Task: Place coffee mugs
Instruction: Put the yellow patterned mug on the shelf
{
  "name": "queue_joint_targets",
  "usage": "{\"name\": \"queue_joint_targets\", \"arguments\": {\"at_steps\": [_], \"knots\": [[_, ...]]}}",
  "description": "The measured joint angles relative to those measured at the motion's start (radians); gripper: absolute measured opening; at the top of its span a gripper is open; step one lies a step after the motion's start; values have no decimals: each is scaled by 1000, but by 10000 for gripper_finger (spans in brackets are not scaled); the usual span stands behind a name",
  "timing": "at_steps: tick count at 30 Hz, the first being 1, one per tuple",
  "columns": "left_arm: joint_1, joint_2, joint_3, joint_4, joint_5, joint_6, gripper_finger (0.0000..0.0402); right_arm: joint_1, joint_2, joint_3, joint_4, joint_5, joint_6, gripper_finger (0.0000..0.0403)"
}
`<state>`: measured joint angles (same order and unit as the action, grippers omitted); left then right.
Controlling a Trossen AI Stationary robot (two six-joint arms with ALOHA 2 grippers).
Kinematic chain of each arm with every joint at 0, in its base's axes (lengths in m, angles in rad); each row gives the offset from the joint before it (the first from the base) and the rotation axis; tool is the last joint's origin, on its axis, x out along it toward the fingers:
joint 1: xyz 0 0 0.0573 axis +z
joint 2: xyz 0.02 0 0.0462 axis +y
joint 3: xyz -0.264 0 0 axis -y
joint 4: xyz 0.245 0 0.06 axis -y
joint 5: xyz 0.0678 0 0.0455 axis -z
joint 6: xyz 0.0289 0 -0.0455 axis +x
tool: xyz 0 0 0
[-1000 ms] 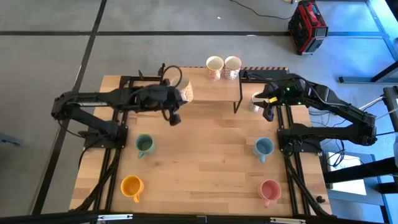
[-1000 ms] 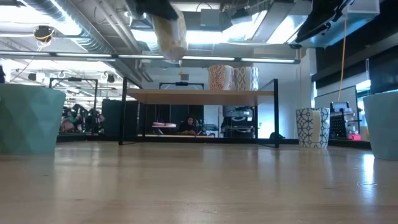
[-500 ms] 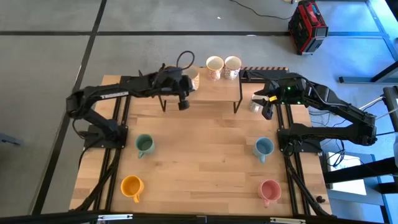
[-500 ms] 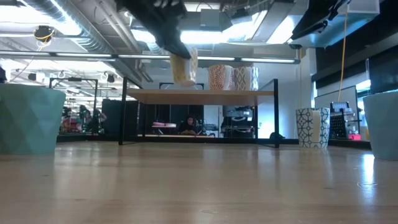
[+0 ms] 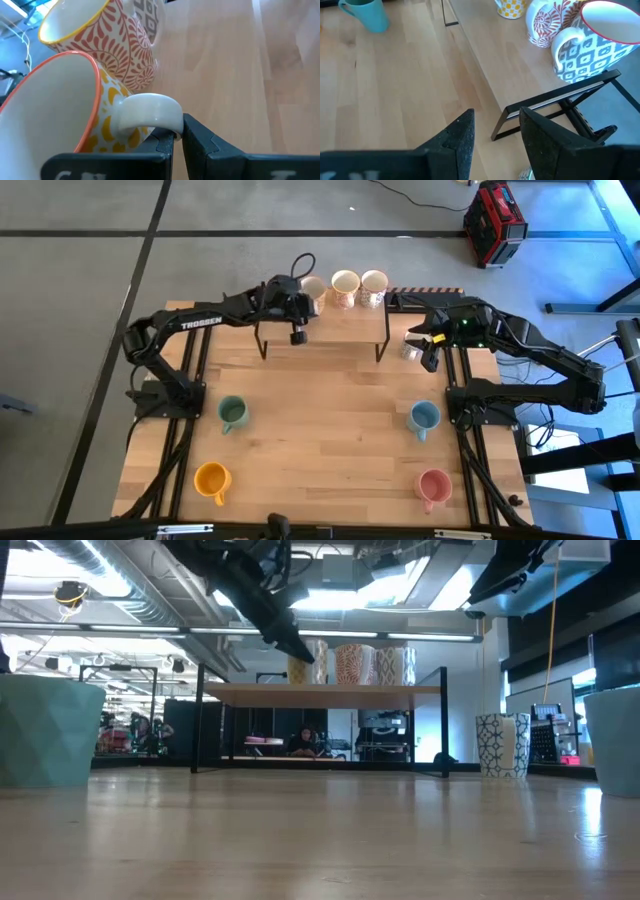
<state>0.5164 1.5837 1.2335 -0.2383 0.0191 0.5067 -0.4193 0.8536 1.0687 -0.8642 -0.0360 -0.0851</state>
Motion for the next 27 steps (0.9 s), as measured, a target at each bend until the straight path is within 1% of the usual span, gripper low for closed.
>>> {"name": "queue_joint_targets", "arguments": {"at_steps": [4, 9, 11, 13, 17, 20, 27], "knots": [[17, 1, 0, 16, 49, 29, 15, 0, 0, 0, 0, -1, 1, 147], [43, 1, 0, 20, 66, 54, 15, 0, 0, 0, 0, -1, 5, 147], [55, 1, 0, 25, 116, 61, 15, 0, 0, 0, 1, -1, 11, 147], [59, 1, 0, 33, 140, 81, 15, 0, 4, 0, 1, -1, 14, 147], [54, 20, -1, 48, 141, 111, 15, 0, 15, 0, 1, -1, 14, 147], [55, 16, -1, 55, 124, 108, 15, 0, 28, 0, 0, -1, 14, 147], [66, 16, -1, 52, 127, 107, 15, 0, 61, 0, 0, -7, 14, 147]]}}
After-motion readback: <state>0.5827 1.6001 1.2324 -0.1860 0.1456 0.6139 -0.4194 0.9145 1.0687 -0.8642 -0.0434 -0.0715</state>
